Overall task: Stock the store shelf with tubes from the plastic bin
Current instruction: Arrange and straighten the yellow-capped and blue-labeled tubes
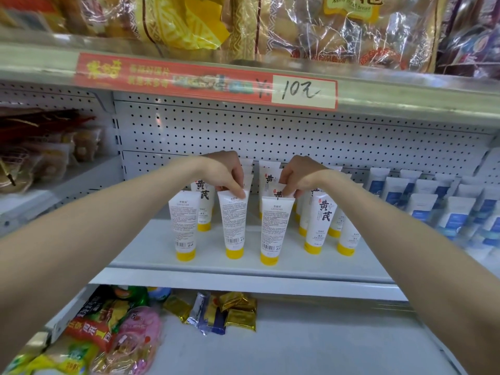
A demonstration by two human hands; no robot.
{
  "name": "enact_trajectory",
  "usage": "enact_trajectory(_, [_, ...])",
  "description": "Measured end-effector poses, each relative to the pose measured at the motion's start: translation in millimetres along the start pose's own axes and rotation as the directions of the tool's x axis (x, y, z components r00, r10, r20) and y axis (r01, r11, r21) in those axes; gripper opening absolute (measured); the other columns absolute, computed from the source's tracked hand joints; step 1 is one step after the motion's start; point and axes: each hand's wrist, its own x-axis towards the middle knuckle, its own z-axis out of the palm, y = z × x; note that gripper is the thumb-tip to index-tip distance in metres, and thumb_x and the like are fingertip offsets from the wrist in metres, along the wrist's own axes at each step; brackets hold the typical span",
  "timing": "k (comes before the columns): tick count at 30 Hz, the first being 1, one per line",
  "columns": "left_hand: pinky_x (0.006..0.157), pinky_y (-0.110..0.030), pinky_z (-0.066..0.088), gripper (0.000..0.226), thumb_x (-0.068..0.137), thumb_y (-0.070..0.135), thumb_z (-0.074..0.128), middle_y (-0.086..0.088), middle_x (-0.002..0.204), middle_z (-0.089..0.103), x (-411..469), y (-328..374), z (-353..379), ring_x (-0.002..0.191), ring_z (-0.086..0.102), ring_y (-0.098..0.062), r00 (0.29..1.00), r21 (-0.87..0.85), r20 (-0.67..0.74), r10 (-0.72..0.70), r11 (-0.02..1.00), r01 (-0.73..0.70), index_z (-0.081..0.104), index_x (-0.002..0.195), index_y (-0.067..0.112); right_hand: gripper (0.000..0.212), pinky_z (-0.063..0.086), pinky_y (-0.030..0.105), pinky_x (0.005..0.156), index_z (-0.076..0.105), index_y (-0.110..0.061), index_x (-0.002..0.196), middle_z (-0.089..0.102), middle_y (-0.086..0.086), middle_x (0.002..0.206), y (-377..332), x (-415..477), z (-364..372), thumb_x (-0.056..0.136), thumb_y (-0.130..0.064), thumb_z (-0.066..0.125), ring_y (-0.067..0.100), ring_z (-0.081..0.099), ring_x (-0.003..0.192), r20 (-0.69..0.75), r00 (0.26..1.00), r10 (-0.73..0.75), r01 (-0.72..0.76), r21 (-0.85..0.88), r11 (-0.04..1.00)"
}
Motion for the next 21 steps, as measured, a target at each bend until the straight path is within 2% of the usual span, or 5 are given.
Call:
enact_trajectory(7, [0.054, -0.020, 0.047, 0.024, 0.075, 0.025, 0.077, -0.001, 0.070, 0.066, 3.6, -0.4, 0.8, 0.055, 0.061, -0.014, 0.998, -0.004, -0.060, -0.007, 1.000, 0.007, 0.066, 0.093, 0.015, 0.026, 0.053, 0.019, 0.065, 0.068, -0.005, 0.103, 0.070, 0.013, 0.098, 0.4, 5.1, 5.1, 0.078, -0.004, 0.070, 0.023, 0.068, 0.074, -0.057, 0.997, -0.045, 0.045, -0.005, 0.999])
enact_trajectory(11, [0.051, -0.018, 0.049, 0.019, 0.078, 0.020, 0.073, 0.002, 0.056, 0.065, 4.9, -0.5, 3.3, 0.048, 0.062, -0.011, 0.999, -0.090, -0.034, 0.004, 0.996, -0.007, 0.066, 0.095, 0.020, 0.028, 0.050, 0.010, 0.055, 0.067, -0.004, 0.107, 0.069, 0.011, 0.099, 0.1, 8.1, 7.7, 0.079, -0.004, 0.069, 0.014, 0.063, 0.063, -0.062, 0.997, -0.054, 0.056, 0.019, 0.998])
enact_trajectory(13, [0.053, -0.019, 0.053, 0.021, 0.079, 0.020, 0.073, -0.001, 0.061, 0.068, 4.0, -1.5, 2.9, 0.056, 0.065, -0.015, 1.000, -0.148, 0.020, 0.001, 0.989, 0.002, 0.069, 0.098, 0.011, 0.028, 0.047, 0.006, 0.051, 0.067, -0.004, 0.106, 0.068, 0.010, 0.099, -0.2, 9.0, 8.0, 0.078, -0.004, 0.070, 0.009, 0.060, 0.060, -0.062, 0.997, -0.055, 0.056, 0.020, 0.998])
enact_trajectory(16, [0.063, -0.021, 0.057, 0.036, 0.078, 0.020, 0.075, -0.010, 0.077, 0.071, 0.1, -4.1, -3.0, 0.067, 0.068, -0.018, 0.990, -0.289, 0.142, -0.011, 0.956, 0.052, 0.065, 0.104, -0.002, 0.025, 0.048, 0.012, 0.057, 0.069, -0.001, 0.100, 0.070, 0.015, 0.099, 0.2, 9.7, 7.3, 0.075, -0.005, 0.072, 0.017, 0.062, 0.068, -0.058, 0.997, -0.051, 0.051, -0.004, 0.999])
enact_trajectory(21, [0.067, -0.015, 0.054, 0.043, 0.076, 0.016, 0.075, -0.017, 0.092, 0.071, -6.8, -4.7, -11.1, 0.077, 0.071, -0.016, 0.970, -0.340, 0.242, 0.000, 0.937, 0.084, 0.062, 0.110, -0.007, 0.022, 0.044, 0.003, 0.047, 0.069, -0.002, 0.097, 0.070, 0.012, 0.098, 1.9, 11.2, 8.2, 0.076, -0.004, 0.072, 0.012, 0.061, 0.067, -0.055, 0.998, -0.043, 0.043, 0.000, 0.999])
